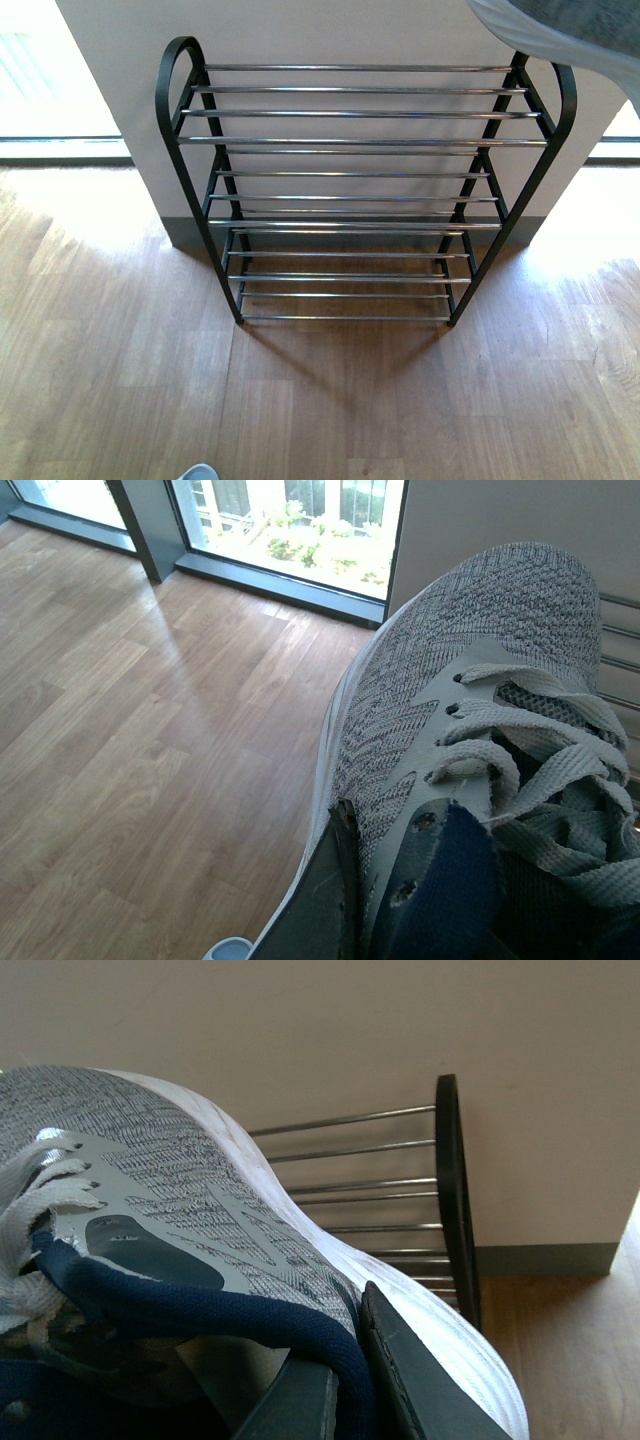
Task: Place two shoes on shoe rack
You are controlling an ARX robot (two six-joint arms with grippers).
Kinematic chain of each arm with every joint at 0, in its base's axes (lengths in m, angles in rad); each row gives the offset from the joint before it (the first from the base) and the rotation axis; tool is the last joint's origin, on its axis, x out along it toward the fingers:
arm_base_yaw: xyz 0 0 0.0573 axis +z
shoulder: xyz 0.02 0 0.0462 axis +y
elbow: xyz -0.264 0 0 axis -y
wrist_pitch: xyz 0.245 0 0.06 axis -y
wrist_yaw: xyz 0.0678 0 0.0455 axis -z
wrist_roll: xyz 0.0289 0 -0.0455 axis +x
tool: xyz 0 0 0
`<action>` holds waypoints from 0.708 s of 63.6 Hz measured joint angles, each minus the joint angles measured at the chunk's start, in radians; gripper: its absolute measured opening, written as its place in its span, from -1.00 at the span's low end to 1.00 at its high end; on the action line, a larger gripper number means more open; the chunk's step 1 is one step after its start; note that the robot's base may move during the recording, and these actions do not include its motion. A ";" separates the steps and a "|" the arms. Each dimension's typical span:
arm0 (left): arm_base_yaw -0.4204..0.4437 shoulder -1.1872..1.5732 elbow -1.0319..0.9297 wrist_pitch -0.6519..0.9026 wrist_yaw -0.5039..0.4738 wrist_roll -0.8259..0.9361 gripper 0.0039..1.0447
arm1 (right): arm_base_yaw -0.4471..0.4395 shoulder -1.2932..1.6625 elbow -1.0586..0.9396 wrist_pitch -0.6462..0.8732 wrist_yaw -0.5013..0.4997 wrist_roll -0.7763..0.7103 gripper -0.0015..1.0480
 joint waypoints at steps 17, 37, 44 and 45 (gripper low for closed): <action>0.000 0.000 0.000 0.000 0.000 0.000 -0.97 | 0.294 0.306 0.402 -0.217 0.450 0.224 -0.92; 0.000 0.000 0.000 0.000 0.000 0.000 -0.97 | 0.378 0.618 0.702 -0.432 0.794 0.431 -0.92; 0.000 0.000 0.000 0.000 0.000 0.000 -0.97 | 0.378 0.682 0.782 -0.499 0.848 0.482 -0.92; 0.000 0.000 0.000 0.000 0.000 0.000 -0.97 | 0.378 0.688 0.790 -0.505 0.852 0.484 -0.92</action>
